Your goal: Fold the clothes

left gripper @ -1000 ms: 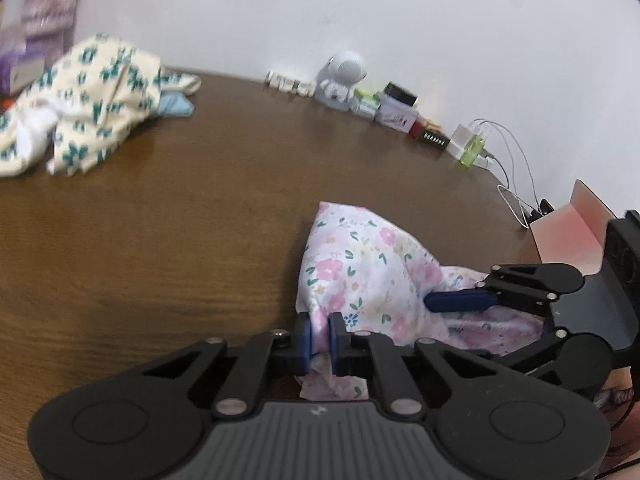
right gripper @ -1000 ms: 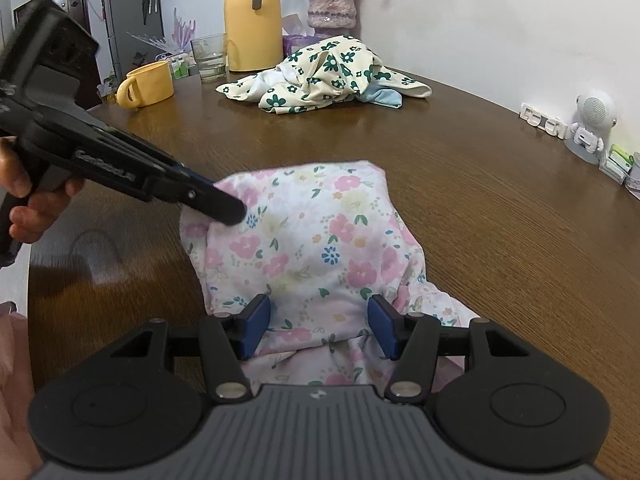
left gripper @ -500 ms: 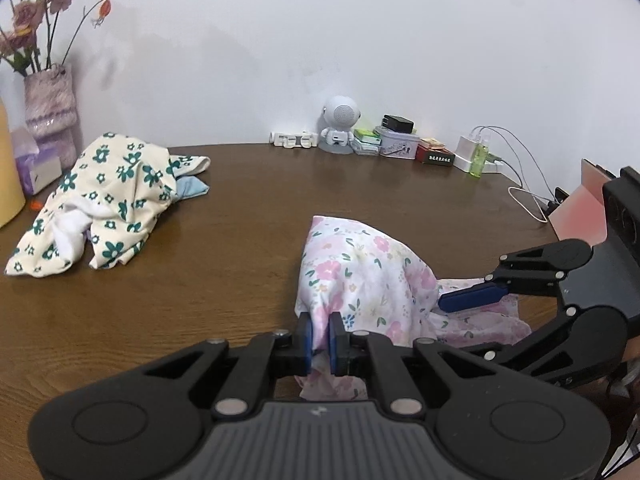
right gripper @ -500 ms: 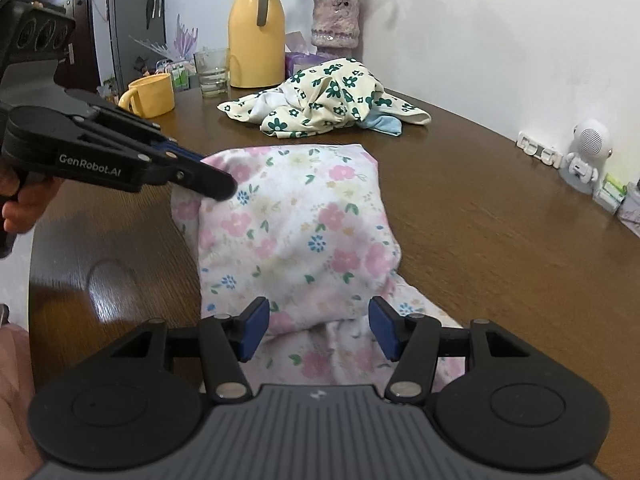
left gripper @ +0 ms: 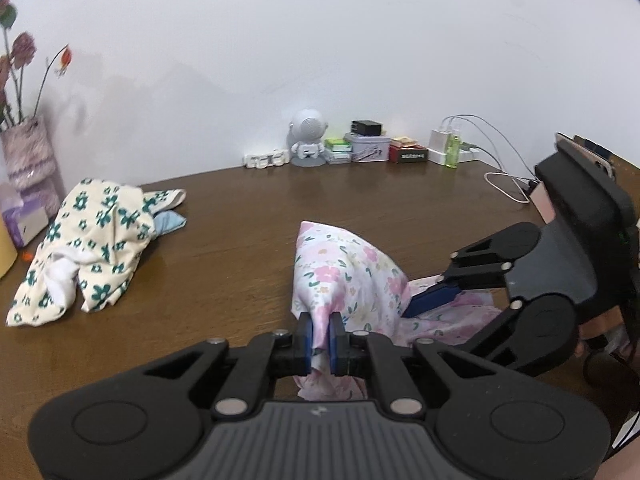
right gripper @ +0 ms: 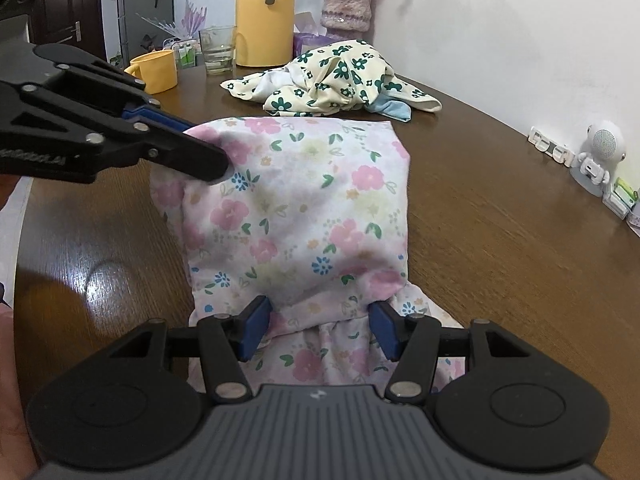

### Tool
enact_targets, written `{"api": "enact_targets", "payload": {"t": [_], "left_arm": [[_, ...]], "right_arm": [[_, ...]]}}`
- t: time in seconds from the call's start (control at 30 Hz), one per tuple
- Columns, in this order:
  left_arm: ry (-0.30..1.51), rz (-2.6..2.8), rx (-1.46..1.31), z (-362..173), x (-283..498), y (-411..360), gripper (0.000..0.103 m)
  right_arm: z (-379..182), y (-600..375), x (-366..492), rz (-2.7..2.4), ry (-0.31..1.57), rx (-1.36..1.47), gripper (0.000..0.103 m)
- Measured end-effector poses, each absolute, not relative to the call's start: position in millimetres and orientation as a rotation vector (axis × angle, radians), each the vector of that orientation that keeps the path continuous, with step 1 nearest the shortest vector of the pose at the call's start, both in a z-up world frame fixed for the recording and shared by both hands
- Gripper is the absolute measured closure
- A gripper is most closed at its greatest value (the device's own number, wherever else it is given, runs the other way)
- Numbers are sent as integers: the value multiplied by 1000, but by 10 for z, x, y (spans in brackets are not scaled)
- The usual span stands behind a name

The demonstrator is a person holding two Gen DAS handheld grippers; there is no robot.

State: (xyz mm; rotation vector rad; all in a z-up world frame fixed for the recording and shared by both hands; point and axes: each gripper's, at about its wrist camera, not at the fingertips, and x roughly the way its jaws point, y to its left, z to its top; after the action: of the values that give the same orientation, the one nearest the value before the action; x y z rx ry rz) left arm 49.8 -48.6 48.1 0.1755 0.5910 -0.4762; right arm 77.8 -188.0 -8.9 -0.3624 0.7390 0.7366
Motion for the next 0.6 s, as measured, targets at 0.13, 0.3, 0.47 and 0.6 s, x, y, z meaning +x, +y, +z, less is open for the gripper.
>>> {"api": "enact_targets", "payload": {"t": [0.13,0.3,0.47,0.6], "left_arm": [[572,-503,214,503,437,-604,97],[559,-544,246,508,372,-736,97],[547,-586,277,513,306,-868,97],[540,-612,301,474,300,-977,97]], "right_arm": [[-107,-1886,782,734,734,-347,47],[-120,-1942,802,722,710,-296,47],[-120,-1976,781,719,706,-285,47],[-116,-2042,753,716,701,-284,46]]}}
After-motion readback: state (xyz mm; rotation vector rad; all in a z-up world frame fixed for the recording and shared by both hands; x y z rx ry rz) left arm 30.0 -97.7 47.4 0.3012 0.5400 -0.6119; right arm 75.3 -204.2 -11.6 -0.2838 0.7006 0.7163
